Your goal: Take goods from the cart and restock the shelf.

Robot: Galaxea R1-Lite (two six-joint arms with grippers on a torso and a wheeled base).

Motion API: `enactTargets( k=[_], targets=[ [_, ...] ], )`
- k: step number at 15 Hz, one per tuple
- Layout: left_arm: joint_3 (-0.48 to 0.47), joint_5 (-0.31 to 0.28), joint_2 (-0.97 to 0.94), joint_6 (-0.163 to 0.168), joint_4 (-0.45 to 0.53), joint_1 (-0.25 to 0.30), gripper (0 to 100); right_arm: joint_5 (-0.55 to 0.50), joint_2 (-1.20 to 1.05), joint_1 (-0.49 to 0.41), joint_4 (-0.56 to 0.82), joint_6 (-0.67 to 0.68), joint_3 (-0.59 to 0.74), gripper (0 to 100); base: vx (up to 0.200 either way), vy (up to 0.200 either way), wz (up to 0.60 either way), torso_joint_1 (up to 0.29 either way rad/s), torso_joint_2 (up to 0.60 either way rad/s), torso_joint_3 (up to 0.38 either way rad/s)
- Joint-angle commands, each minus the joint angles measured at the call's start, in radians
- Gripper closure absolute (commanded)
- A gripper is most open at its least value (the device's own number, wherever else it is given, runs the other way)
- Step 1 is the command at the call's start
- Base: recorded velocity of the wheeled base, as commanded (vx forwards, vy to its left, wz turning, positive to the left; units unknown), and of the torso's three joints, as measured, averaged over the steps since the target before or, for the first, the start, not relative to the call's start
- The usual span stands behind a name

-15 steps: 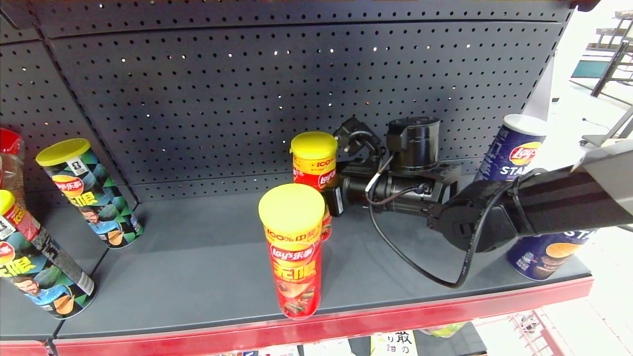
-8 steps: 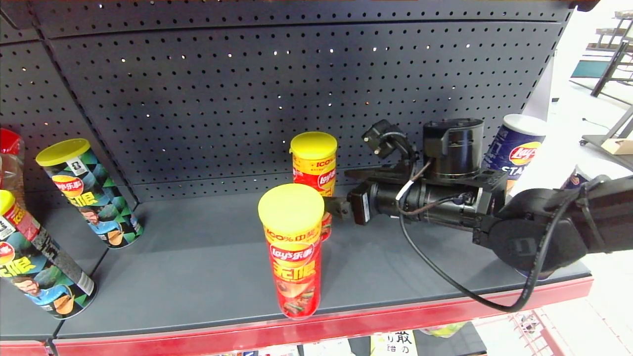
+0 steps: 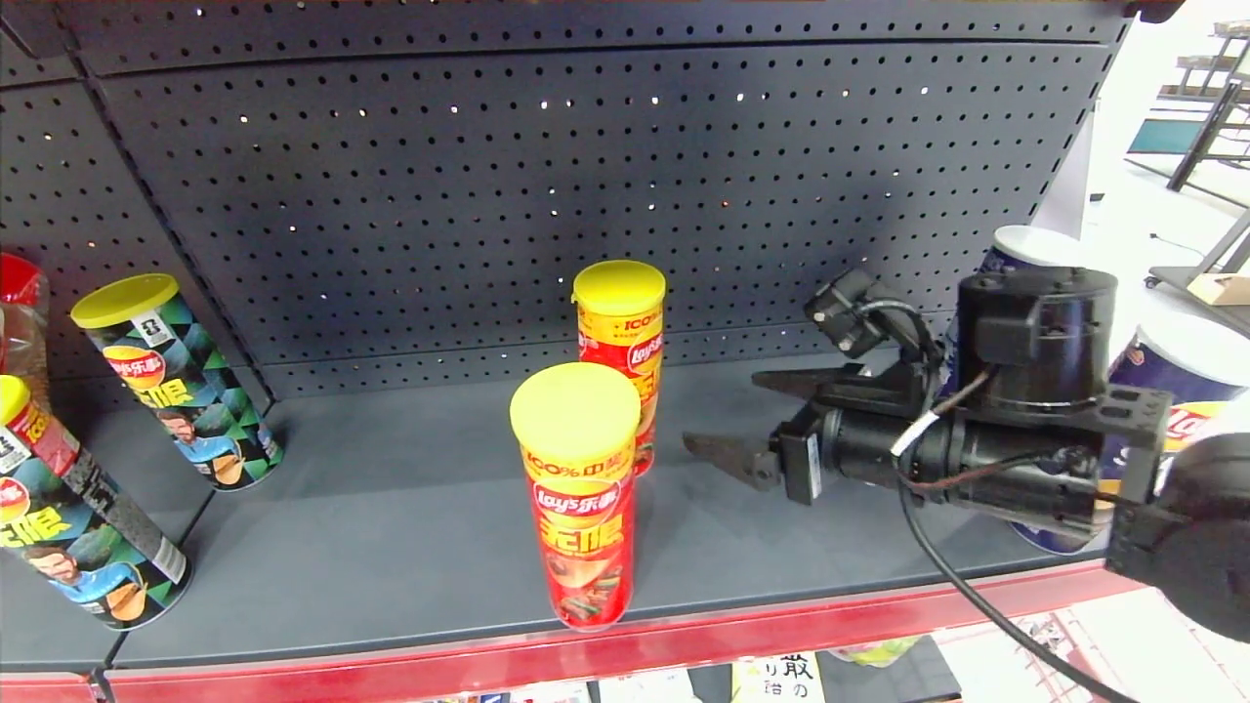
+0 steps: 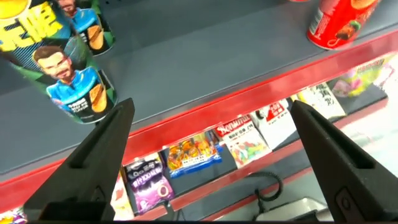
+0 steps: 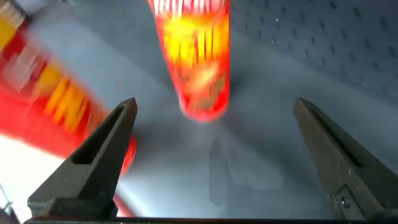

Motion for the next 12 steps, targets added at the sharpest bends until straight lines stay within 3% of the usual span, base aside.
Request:
enactTargets(
  k=[1, 7, 10, 12],
  targets=[
    [-0.027, -0.017, 0.084, 0.006, -0.001, 0.0, 0, -0.011, -0.243, 0.007, 0.005, -0.004, 0.187, 0, 0.0, 0.0, 0.0, 0.0, 0.0, 0.0],
    [-0.09, -0.06, 0.306, 0.006, -0.063, 0.0, 0, -0.132, -0.687, 0.0, 0.027, -0.004, 0.449, 0, 0.0, 0.0, 0.0, 0.0, 0.0, 0.0],
    [-0.095, -0.101, 0.389, 0.006, -0.106, 0.0, 0, -0.297, -0.947, -0.033, 0.255, -0.004, 0.46, 0, 0.0, 0.0, 0.0, 0.0, 0.0, 0.0],
    [-0.128, -0.164, 0.509, 0.006, -0.183, 0.0, 0, -0.354, -1.205, -0.125, 0.542, -0.004, 0.457, 0, 0.0, 0.0, 0.0, 0.0, 0.0, 0.0]
  ],
)
